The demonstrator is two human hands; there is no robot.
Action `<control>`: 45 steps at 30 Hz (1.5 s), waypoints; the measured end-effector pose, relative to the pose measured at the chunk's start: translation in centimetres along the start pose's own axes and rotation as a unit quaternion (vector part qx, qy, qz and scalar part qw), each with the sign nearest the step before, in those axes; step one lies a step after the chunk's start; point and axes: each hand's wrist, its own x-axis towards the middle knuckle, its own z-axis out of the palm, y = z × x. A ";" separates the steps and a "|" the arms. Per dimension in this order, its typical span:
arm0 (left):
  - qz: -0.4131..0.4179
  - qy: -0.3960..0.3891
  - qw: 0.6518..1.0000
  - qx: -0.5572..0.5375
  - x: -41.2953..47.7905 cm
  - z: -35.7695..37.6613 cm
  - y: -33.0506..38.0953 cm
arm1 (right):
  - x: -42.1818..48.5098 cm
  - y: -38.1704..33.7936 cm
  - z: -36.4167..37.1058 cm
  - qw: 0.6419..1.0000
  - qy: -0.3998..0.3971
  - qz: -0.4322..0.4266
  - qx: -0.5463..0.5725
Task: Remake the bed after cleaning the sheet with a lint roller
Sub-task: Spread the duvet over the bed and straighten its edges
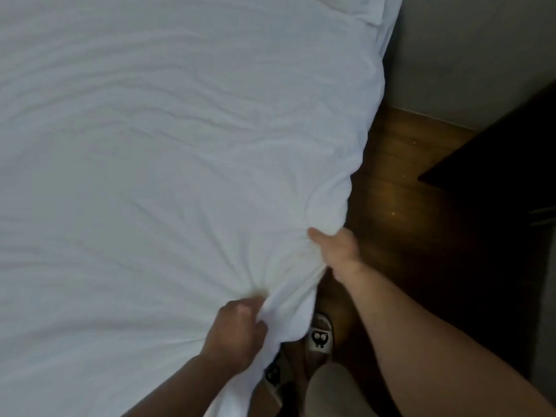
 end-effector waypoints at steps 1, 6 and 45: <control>0.019 -0.035 0.999 -0.005 -0.2 0.8 0.5 | 0.6 1.1 -1.6 0.999 0.030 0.010 -0.027; 0.073 -0.193 0.975 0.084 -4.1 6.1 -1.2 | -0.7 7.3 -3.1 0.978 0.060 0.162 -0.119; -0.116 -0.081 0.972 0.188 -48.7 15.9 -32.4 | -41.2 41.7 16.0 0.941 -0.105 -0.061 -0.317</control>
